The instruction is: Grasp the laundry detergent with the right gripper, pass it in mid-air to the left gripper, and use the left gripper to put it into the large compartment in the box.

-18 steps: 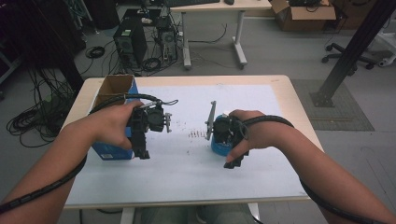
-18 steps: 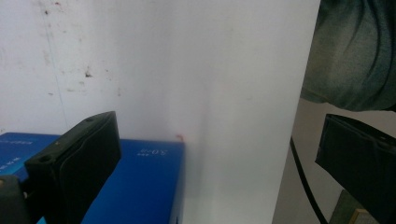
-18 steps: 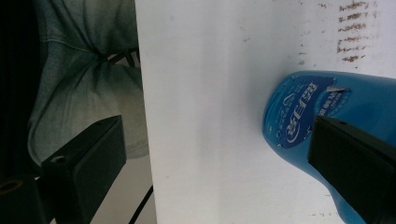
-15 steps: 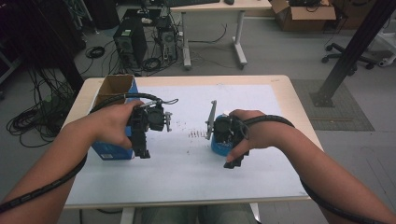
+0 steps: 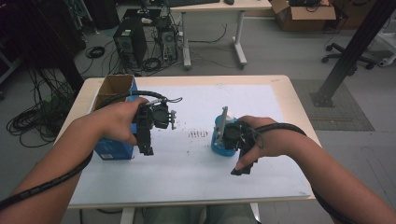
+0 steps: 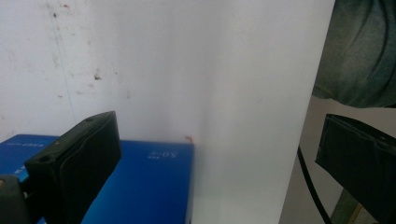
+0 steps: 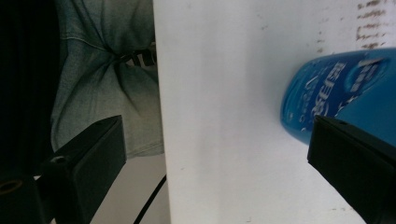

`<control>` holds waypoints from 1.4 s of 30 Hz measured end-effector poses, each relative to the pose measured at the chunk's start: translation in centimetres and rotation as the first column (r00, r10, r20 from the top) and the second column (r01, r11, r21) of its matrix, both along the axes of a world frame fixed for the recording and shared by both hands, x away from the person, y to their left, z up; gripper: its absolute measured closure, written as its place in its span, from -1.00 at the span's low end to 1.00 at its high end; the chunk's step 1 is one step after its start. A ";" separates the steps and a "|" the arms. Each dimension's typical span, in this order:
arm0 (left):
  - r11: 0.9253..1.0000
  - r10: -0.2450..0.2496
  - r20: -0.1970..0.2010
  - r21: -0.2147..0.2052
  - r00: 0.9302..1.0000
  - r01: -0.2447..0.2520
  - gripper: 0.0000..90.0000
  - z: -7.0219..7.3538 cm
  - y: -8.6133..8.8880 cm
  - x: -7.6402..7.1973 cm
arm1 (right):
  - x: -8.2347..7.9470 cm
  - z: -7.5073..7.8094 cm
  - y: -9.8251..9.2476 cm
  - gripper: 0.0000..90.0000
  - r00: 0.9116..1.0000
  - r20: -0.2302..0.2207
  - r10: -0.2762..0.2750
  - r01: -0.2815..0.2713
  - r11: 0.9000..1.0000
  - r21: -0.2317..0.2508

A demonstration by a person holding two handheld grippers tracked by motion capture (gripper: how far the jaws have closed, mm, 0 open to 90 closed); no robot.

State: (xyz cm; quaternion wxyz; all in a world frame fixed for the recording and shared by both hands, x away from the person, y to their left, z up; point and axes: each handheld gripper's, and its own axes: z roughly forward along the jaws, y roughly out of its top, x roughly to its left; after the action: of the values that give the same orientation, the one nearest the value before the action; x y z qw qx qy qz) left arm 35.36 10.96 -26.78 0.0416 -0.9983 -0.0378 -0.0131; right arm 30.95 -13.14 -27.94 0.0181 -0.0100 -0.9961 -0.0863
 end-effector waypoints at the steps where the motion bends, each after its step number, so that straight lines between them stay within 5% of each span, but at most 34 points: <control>1: 1.000 -0.001 -0.005 0.002 1.000 0.001 -0.99 0.0 0.0 0.1 | -0.1 -0.1 -0.2 -0.90 1.000 -0.002 -0.003 0.003 1.000 0.001; 20: 1.000 0.000 0.001 -0.018 1.000 0.000 -0.99 0.3 0.0 -0.2 | -0.1 -1.8 -4.0 -0.90 0.995 -0.014 -0.100 0.100 0.995 0.017; 29: 1.000 0.009 0.014 -0.013 1.000 -0.009 -1.00 0.4 0.4 -0.3 | 0.4 -2.5 -6.1 -0.90 0.988 -0.018 -0.151 0.152 0.985 0.087; 36: 1.000 0.008 0.016 -0.014 1.000 -0.007 -1.00 0.7 0.5 -0.5 | 0.9 -3.1 -8.3 -0.91 0.976 -0.019 -0.217 0.216 0.957 0.193; 42: 1.000 -0.003 0.012 -0.014 1.000 0.003 -1.00 0.8 0.2 -0.7 | 1.3 -4.0 -9.4 -0.91 0.968 -0.032 -0.248 0.249 0.946 0.209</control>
State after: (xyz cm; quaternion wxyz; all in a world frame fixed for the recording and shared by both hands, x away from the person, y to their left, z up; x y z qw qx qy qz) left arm 34.64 11.18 -25.95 0.0341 -0.9986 -0.0368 -0.0191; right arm 32.22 -22.58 -31.97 0.0108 -0.1335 -0.9720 -0.1933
